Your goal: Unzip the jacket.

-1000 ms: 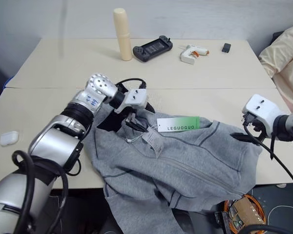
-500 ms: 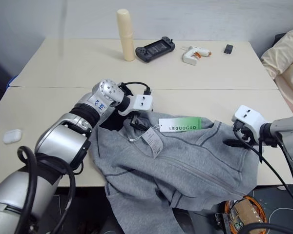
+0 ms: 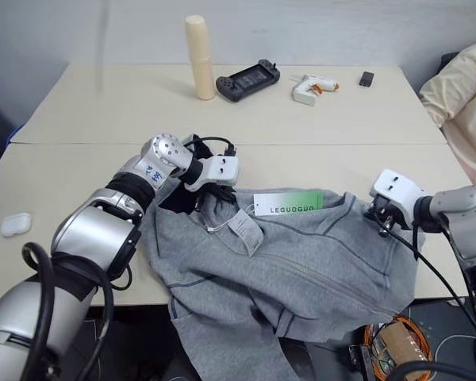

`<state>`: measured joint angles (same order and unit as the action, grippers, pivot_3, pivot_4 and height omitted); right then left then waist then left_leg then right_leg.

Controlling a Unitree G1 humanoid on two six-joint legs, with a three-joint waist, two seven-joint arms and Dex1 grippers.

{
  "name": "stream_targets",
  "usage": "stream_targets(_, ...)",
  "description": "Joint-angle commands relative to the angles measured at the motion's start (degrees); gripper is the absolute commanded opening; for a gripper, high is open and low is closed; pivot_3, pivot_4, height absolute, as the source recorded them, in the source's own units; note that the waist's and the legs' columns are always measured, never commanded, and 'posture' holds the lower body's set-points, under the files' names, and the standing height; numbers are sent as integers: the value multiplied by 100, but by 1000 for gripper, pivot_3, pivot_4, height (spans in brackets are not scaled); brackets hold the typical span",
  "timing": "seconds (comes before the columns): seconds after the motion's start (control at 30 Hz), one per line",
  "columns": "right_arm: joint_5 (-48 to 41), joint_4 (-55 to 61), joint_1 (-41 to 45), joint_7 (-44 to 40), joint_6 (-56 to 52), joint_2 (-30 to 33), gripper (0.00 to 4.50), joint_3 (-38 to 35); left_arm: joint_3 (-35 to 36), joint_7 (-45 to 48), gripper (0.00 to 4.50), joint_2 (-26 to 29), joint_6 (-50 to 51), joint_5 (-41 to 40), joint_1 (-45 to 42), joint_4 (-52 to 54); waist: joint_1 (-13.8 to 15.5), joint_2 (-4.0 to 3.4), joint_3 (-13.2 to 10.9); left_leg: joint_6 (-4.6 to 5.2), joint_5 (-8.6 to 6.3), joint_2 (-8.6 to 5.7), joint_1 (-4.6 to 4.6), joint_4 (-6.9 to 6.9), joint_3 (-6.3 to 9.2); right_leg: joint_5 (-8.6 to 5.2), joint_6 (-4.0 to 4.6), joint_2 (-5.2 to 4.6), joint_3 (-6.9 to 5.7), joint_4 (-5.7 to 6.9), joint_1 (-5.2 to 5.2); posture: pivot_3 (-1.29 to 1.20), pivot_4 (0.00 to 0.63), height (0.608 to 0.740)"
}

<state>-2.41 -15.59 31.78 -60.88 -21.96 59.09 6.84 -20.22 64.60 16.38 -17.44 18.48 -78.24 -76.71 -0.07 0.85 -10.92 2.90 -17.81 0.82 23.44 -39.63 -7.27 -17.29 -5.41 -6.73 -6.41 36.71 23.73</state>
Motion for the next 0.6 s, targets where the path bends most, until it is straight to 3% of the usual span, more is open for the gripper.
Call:
stream_targets(0.03,326,-507,391,448,449,-157,0,-79,259,-587,37,364,108,-43,-26,174,-35,0,0,0,0,1,-1,0,-3,0,0,0,4,2,1,0,150,740)
stream_targets(0.17,612,-1308,1075,1445,757,-641,0,-230,845,-597,37,730,615,-540,102,323,-145,0,0,-4,1,6,-4,2,-6,0,0,6,8,7,3,0,150,740)
stream_targets(0.3,897,-2159,1662,2196,998,-946,0,-184,1176,-1175,37,1018,1068,-673,341,486,-160,-3,-2,-8,3,6,-4,9,-8,-1,1,5,10,10,7,0,150,740)
stream_targets(0.6,1427,-3689,2671,2900,1693,-1379,0,201,1292,-1567,37,1066,1362,-755,752,741,-165,-3,-2,-8,3,2,-5,9,-18,-1,1,4,15,12,7,0,150,740)
